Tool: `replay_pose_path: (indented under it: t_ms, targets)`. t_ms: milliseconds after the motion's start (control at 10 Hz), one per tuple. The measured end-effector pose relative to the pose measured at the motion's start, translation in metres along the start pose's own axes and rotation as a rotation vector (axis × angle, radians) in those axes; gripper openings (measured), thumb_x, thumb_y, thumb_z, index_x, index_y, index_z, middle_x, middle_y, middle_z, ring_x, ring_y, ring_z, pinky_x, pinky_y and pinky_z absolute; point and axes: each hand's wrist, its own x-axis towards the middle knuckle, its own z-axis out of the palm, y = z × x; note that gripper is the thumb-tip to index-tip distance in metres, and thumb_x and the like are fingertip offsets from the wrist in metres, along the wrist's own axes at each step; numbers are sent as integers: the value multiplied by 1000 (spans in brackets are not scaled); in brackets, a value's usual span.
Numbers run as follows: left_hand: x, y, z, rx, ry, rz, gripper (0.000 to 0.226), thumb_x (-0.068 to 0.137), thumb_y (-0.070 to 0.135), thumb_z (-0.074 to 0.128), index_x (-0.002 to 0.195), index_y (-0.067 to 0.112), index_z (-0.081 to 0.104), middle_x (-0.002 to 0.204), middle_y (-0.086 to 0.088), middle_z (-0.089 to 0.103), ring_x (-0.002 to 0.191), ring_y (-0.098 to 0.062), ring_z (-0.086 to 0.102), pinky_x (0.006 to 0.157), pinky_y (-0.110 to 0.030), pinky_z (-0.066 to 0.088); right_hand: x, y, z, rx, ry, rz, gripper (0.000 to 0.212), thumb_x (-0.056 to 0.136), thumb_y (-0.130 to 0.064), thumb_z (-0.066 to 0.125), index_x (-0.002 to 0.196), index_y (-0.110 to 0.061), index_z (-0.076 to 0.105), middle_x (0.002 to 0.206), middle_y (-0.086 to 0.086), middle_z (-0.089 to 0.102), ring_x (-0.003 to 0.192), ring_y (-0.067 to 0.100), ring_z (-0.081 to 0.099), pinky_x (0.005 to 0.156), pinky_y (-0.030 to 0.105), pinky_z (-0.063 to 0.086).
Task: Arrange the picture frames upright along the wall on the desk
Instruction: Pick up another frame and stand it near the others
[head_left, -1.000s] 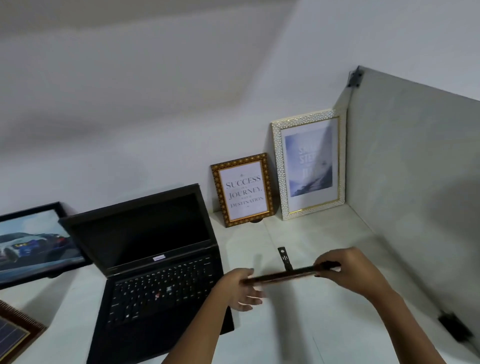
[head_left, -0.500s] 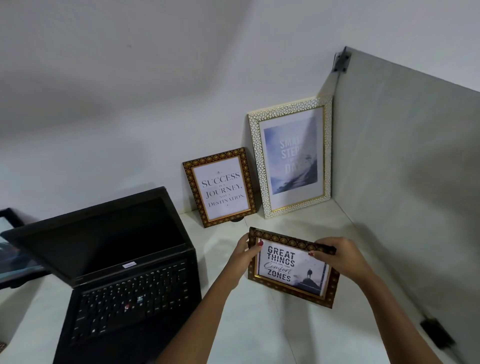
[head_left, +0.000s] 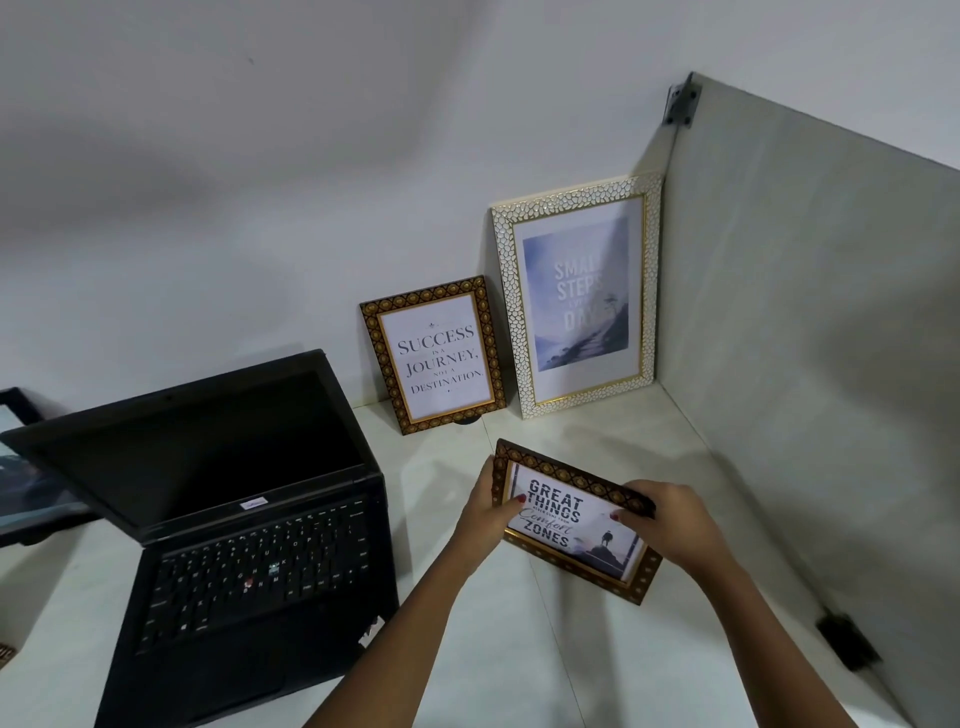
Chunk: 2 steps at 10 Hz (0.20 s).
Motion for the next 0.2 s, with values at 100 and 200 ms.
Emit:
replay_pose_path:
  t_ms: [100,200]
  targets:
    - [-12,1,-1,-13,44,-58,67,92,7,47,147,21,12,140,-2,42,128,-19,42,94,-16,41,3,-4,-2,-31,-38,18,10,75,-23,66,83,-19,64,67,-4,60,69,20,59,55,25,39]
    - [-18,-1,-1,-26,95,-78,67,91,10,48,147,22,13,151,-5,29,139,-22,29,105,-29,31,1,-5,-4,-32,-34,44,25,73,-27,69,96,-22,62,82,-1,65,83,23,63,65,31,47]
